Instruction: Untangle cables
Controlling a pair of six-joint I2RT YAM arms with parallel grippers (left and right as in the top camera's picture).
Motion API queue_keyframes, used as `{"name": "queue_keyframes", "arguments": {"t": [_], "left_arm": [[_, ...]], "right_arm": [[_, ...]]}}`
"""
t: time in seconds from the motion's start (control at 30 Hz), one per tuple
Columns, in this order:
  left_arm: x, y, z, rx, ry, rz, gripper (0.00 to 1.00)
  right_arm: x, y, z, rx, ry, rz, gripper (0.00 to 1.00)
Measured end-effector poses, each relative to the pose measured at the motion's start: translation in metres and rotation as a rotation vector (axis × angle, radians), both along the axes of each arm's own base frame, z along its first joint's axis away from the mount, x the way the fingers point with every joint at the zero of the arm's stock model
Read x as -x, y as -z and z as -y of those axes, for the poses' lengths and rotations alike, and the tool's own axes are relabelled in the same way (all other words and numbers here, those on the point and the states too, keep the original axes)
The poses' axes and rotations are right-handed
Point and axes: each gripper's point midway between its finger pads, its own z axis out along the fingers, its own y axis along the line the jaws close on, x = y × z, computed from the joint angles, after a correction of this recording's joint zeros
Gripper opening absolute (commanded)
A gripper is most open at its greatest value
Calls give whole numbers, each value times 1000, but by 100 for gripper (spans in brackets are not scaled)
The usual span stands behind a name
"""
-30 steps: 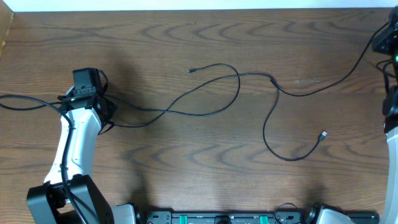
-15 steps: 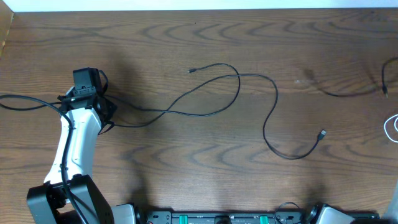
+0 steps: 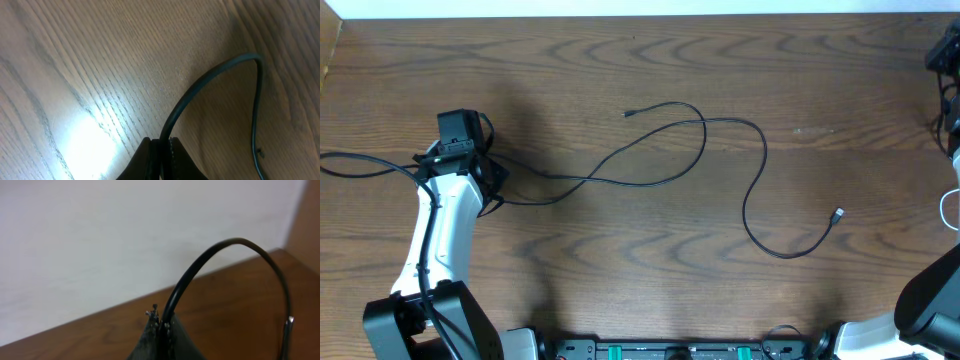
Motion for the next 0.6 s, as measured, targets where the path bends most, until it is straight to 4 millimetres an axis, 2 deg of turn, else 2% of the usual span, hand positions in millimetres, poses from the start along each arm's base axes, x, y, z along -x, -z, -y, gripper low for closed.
{"name": "queue_keyframes", "arguments": {"t": [0.1, 0.23, 0.3, 0.4, 0.6], "left_arm": [[0, 0, 0, 0, 0, 0, 8], [0, 0, 0, 0, 0, 0, 8], [0, 0, 0, 0, 0, 0, 8], [0, 0, 0, 0, 0, 0, 8], [0, 0, 0, 0, 0, -1, 8]], "right_arm": [[-4, -20, -12, -26, -70, 47, 1], [-8, -61, -29, -49, -163, 134, 1], [-7, -71, -36, -60, -203, 155, 1], [-5, -67, -41, -72, -225, 135, 1], [-1, -28, -25, -20, -147, -14, 1]]}}
